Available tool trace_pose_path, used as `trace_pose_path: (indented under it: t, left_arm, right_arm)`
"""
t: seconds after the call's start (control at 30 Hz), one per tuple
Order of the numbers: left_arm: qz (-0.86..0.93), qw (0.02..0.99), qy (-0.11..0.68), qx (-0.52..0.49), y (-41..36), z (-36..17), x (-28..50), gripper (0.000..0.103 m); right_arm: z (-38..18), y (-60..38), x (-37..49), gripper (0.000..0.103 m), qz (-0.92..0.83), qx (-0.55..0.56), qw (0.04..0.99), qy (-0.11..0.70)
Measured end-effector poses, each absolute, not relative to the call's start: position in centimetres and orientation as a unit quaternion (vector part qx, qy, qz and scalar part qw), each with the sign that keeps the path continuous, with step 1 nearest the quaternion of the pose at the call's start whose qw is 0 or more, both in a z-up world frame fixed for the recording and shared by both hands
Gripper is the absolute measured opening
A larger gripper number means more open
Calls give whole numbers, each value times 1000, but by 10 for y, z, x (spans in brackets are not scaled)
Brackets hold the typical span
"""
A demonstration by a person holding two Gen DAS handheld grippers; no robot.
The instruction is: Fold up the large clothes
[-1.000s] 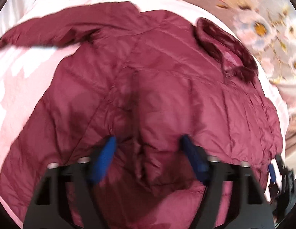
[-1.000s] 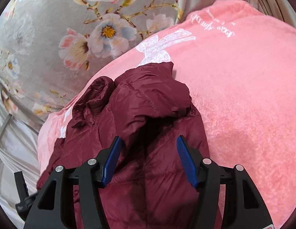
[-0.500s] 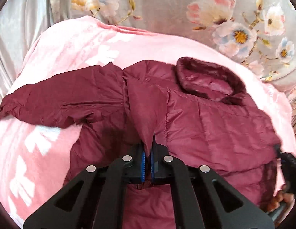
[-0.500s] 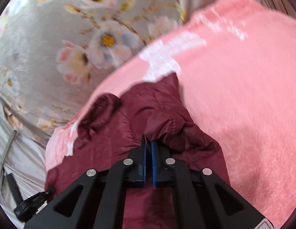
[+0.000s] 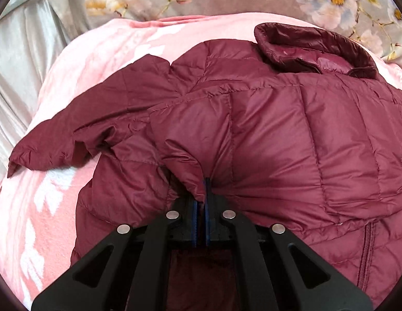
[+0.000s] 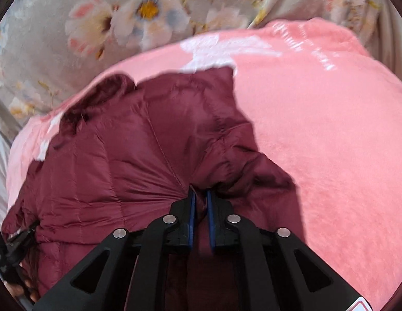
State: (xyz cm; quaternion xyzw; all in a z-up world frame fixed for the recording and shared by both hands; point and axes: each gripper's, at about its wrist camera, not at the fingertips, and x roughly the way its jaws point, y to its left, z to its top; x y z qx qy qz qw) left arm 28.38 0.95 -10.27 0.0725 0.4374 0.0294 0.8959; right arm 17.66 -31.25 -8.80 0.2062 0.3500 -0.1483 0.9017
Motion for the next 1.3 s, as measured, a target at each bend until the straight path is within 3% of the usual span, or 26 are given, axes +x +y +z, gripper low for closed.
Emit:
trace_pose_path:
  t: [0.13,0.27,0.53,0.9,1.17,1.2,1.27,1.3]
  left_arm:
    - [29,902,426,69,11,-102,279,3]
    - [26,904,422,57,13,-102,274,3]
    - [13,907,419,29,19,-102,276,3]
    - [-6,908,418,-12,30,-100,277,5]
    - [52,911,386,-134,131,-59,261,8]
    - [71,912,378,-144,150,-54,261,9]
    - [120,904,371,-177,201,-48,265,28]
    - [139,898,371,-193,224,-48,267,30]
  right_arm:
    - [-60,-277,153,15,-152,165,925,306]
    - [-47,-222,173,13,-53,129,933,332]
    - [-86,-170,209,11,-8,110,915,388]
    - [-108,-158,217,9,-22,89,910,405]
    - [-107,-158,218,9,-24,86,910,404]
    - [-106,-158,217,9,-26,83,911,404]
    - [-103,-155,214,10,-32,77,912,401]
    - [-101,-153,211,11,-36,75,913,399]
